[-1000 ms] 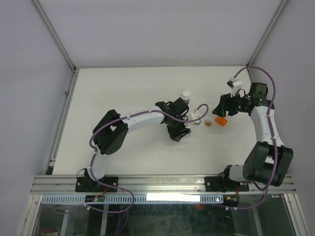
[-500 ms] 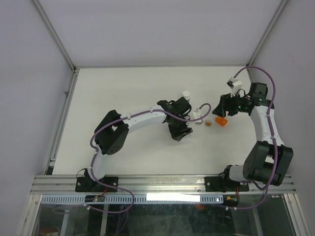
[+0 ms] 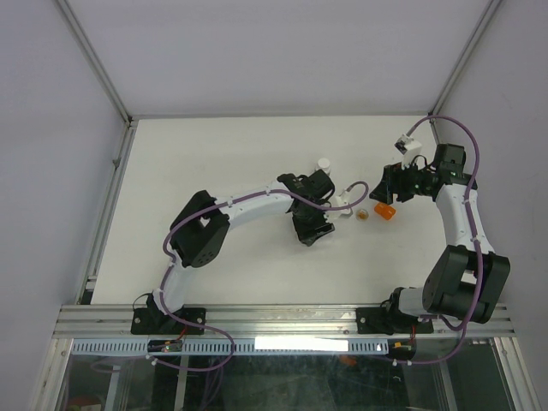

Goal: Sort the pills into containers

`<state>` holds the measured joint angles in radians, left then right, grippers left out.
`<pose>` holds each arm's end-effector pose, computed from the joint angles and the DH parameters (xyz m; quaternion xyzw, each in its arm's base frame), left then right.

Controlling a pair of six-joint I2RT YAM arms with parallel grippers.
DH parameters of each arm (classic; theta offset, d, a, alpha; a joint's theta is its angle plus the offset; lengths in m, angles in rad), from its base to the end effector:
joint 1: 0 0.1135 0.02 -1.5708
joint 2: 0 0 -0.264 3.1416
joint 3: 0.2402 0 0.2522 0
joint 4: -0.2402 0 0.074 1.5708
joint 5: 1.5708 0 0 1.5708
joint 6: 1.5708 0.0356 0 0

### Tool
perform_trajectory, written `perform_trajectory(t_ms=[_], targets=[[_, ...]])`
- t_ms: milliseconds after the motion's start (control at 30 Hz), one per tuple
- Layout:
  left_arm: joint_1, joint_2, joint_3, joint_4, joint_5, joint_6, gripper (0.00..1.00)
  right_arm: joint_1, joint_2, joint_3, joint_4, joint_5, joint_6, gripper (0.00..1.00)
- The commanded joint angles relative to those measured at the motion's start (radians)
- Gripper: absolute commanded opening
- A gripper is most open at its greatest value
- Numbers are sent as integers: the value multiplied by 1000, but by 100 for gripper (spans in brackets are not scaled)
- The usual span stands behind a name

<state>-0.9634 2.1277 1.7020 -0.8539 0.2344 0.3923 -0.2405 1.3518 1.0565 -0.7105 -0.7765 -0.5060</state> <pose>0.2435 -0.3649 0.1870 0.6294 0.7548 -0.1516 0.1057 0.2659 -0.0395 0.2734 -0.2222 0.8671 0.2444 0.3728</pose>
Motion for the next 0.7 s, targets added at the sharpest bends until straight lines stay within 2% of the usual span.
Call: perform_trajectory(t_ms=[0, 667], targets=[[-14, -1, 67, -18, -22, -10, 0, -9, -2, 42, 6, -33, -11, 68], [-17, 12, 82, -32, -30, -10, 0, -9, 0, 44, 3, -38, -12, 68]])
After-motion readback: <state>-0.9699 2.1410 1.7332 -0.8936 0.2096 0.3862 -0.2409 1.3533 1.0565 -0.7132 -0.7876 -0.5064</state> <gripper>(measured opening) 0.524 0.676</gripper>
